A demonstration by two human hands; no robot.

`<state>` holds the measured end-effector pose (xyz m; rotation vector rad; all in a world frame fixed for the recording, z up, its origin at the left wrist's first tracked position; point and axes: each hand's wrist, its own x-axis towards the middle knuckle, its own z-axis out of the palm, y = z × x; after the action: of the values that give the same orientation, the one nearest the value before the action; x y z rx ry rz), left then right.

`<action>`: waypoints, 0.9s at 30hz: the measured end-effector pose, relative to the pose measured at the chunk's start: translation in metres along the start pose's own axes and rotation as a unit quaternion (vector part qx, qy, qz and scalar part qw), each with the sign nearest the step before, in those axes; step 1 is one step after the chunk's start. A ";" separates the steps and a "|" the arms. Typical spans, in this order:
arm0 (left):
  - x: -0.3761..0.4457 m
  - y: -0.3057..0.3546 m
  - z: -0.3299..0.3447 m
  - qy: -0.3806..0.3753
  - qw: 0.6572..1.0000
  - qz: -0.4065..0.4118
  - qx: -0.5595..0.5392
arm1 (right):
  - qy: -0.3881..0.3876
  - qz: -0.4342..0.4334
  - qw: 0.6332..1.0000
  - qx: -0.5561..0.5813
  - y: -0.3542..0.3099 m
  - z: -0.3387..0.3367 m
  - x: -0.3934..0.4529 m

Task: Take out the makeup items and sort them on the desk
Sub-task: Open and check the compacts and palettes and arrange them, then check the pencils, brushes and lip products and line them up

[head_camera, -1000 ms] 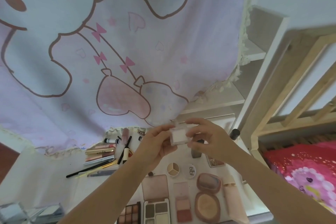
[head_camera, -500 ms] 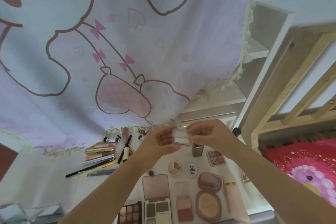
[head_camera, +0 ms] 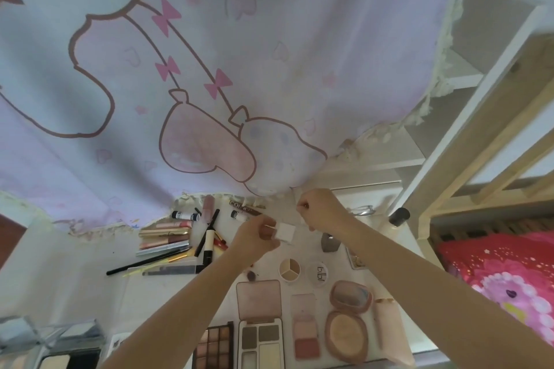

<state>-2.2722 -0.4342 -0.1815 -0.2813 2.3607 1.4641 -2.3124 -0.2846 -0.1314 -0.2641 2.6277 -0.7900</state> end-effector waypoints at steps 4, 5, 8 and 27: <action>0.025 -0.015 0.014 -0.022 0.996 -0.085 -0.032 | -0.029 0.065 0.997 -0.015 0.009 0.028 0.028; 0.032 -0.017 0.016 -0.021 0.994 -0.101 -0.044 | -0.032 0.078 0.996 -0.023 0.012 0.034 0.033; 0.052 -0.020 0.023 -0.004 0.994 -0.109 -0.010 | -0.032 0.113 0.993 -0.018 0.019 0.048 0.046; 0.055 -0.042 0.034 -0.074 0.962 -0.051 0.259 | 0.003 0.256 0.967 0.019 0.035 0.098 0.065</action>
<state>-2.3021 -0.4215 -0.2522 -0.1463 2.4559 0.7492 -2.3339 -0.3223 -0.2467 0.4153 2.5068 -0.6547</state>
